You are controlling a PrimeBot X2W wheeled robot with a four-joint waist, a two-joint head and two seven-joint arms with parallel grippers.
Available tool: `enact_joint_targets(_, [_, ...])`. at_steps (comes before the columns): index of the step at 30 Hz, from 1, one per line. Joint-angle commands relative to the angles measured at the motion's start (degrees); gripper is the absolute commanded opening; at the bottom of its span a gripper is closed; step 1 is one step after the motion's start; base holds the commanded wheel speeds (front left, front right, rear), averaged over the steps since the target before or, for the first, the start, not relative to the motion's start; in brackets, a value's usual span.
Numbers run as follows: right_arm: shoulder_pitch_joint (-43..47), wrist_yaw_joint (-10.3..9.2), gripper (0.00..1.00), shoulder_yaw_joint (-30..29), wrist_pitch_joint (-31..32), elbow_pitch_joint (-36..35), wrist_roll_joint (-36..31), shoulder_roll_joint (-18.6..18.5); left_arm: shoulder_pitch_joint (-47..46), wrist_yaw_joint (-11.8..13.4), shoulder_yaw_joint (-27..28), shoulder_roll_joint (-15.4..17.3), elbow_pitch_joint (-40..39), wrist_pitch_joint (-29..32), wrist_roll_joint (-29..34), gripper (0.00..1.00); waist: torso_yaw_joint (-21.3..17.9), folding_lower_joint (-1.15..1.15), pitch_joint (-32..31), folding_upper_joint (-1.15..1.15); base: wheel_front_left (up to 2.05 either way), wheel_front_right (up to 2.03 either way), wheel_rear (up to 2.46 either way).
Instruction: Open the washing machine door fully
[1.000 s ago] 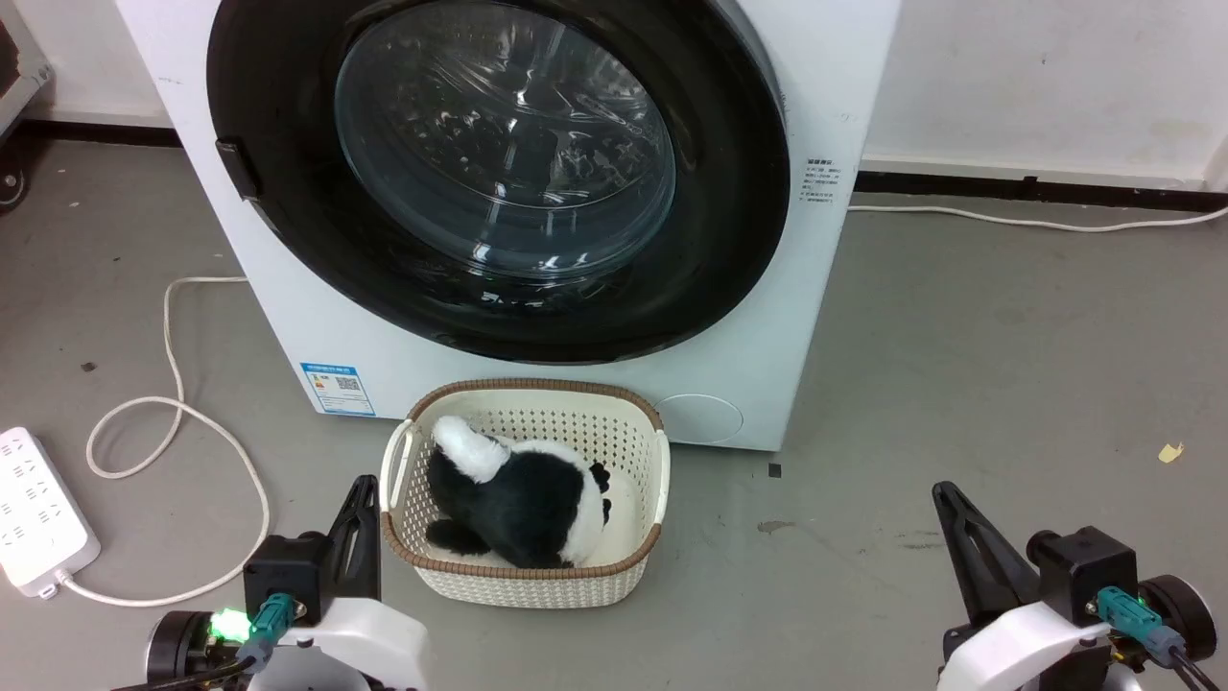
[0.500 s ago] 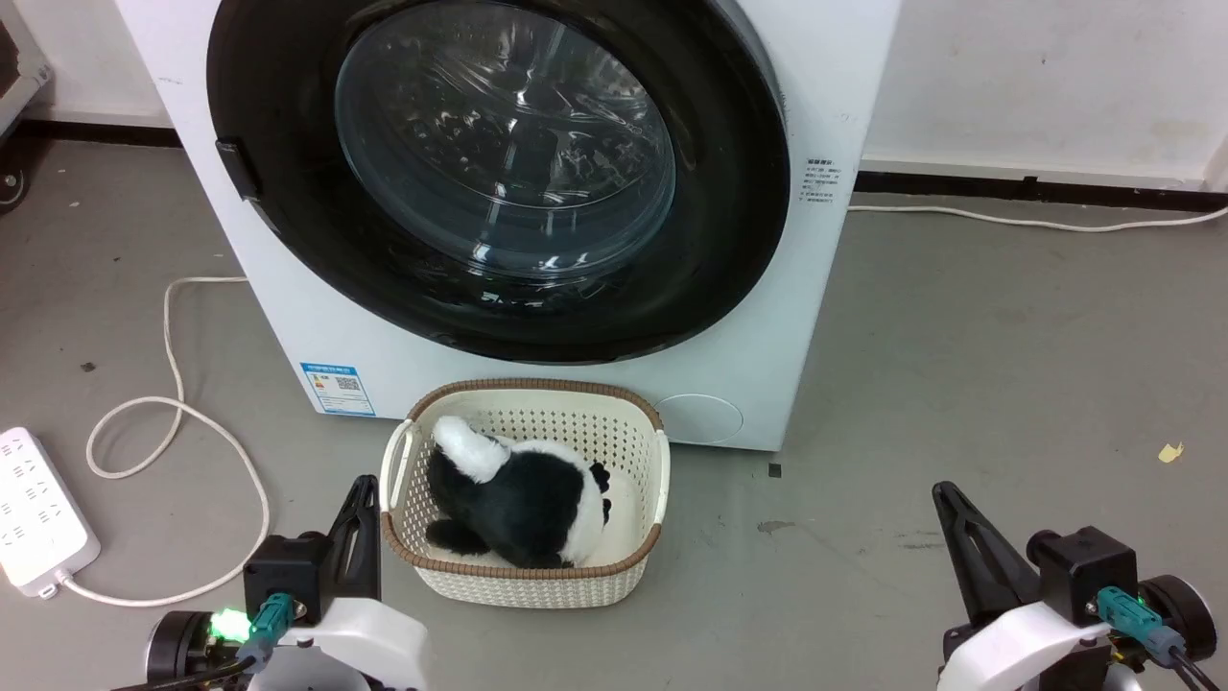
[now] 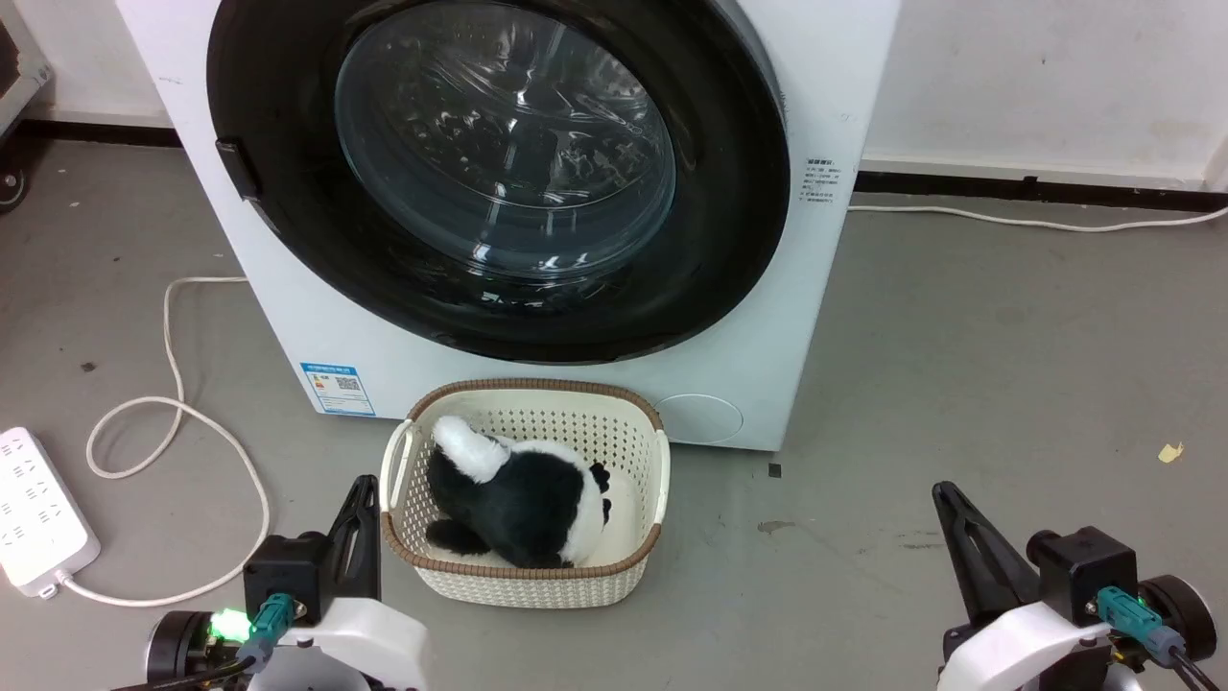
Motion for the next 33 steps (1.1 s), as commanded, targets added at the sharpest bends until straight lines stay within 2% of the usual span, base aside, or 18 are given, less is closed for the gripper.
enact_joint_targets(1, [-0.7, -0.05, 0.00, 0.0, 0.0, 0.0, -0.3, 0.2, 0.2, 0.2, -0.1, 0.0, -0.2, 0.0, 0.5, 0.00, 0.0, 0.00, 0.0, 0.00, 0.00, 0.00, 0.00])
enact_joint_targets(2, [0.0, 0.00, 1.00, 0.0, 0.0, 0.0, 0.0, 0.0, 0.0, 0.0, 0.0, 0.0, 0.0, 0.0, 0.0, 1.00, 0.0, 0.00, 0.0, 0.00, 0.00, 0.00, 0.00])
enact_joint_targets(23, [-0.5, -0.01, 1.00, -0.1, -2.0, -0.1, 0.8, -0.1, -0.4, 1.0, -1.0, 0.0, 0.5, -2.0, 0.0, 1.00, 0.3, 0.00, 1.0, 0.00, 0.00, 0.00, 0.00])
enact_joint_targets(33, [-3.9, -0.01, 1.00, -0.7, -3.0, 0.1, 3.6, -2.2, -1.5, 1.6, -2.1, 0.0, 0.2, -3.2, 0.1, 1.00, 1.0, 0.00, 3.6, 0.00, 0.00, 0.00, 0.00])
